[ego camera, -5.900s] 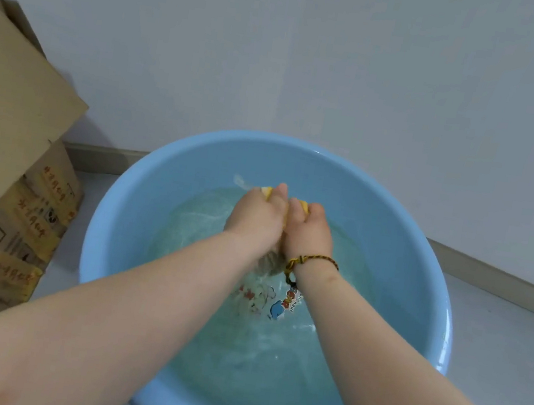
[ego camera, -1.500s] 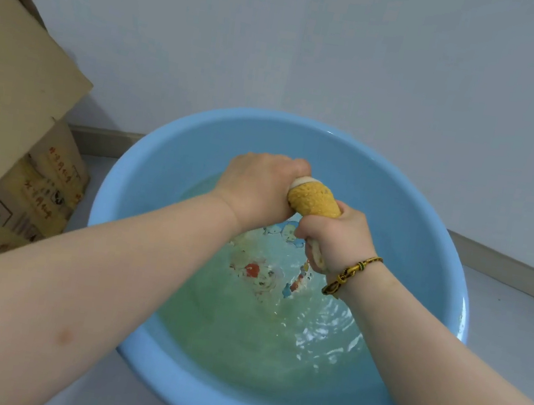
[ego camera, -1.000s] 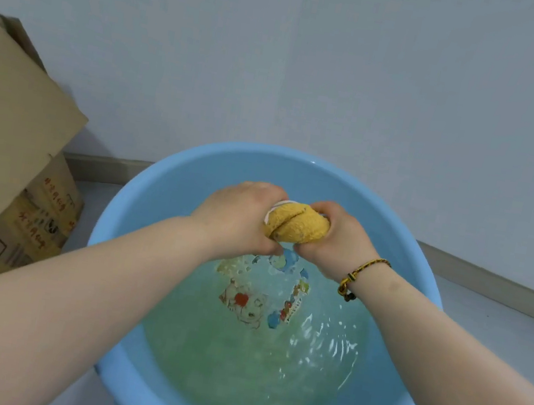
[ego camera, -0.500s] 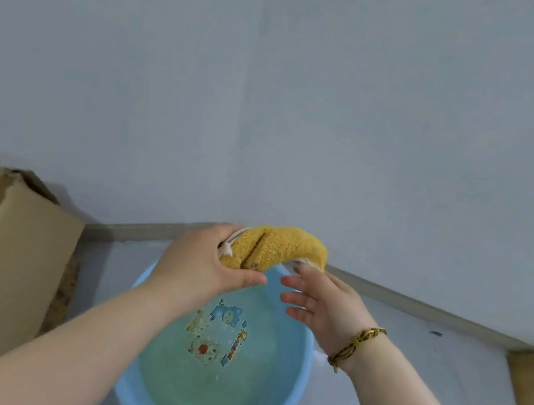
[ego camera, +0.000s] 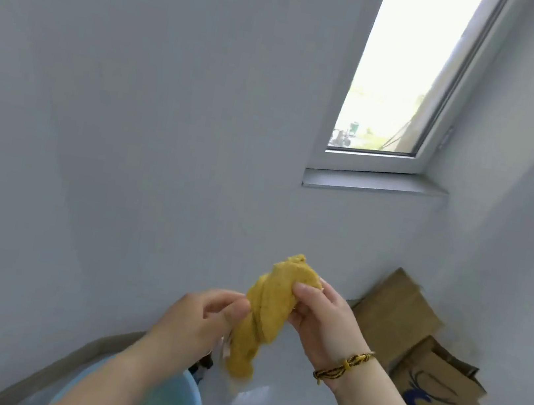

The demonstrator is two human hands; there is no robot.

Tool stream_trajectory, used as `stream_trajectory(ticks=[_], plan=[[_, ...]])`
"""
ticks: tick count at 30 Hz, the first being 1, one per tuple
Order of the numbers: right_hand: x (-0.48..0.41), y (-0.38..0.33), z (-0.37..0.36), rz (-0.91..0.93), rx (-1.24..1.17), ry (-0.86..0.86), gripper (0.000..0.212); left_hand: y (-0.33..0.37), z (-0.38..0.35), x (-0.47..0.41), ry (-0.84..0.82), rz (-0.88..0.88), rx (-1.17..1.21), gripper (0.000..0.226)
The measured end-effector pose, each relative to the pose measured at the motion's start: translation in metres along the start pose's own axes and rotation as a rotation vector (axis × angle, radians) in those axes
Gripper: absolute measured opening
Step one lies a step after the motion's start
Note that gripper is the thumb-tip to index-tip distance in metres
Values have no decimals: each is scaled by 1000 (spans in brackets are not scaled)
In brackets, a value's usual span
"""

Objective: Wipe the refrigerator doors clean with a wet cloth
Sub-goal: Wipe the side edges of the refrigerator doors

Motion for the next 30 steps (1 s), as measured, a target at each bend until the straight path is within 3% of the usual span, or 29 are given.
stream_trajectory(ticks=[2, 4, 6, 8, 12, 15, 19, 22, 30], plan=[[28, -34, 32, 94, 89, 30, 26, 36, -46, -19, -92, -55, 75, 48], [56, -63, 67, 148, 152, 67, 39, 73, -102, -31, -209, -84, 151, 29], [77, -87, 103, 182, 154, 121, 54, 104, -148, -40, -281, -121, 185, 13], [101, -115, 151, 230, 112, 227, 62, 135, -195, -53, -305, -174, 222, 11], [144, -163, 237, 350, 1, 483, 32, 180, -280, -78, -334, -243, 313, 12], [172, -189, 288, 391, 101, 694, 19, 201, -332, -88, -352, -272, 379, 19], [199, -219, 329, 426, 223, 671, 9, 221, -402, -100, -412, -298, 421, 42], [211, -229, 355, 411, 302, 708, 15, 224, -442, -112, -484, -273, 419, 36], [220, -254, 439, 475, 387, 962, 7, 230, -537, -155, -863, -252, 523, 29]])
Point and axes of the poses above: each hand's wrist, its own x-axis away from the middle knuckle, its own z-axis out of the back of the hand, y = z × x, the point moved 10 cm from there along -x, towards the middle knuckle, and after that the axes turned 4 degrees about -z, right-handed, at the moved point
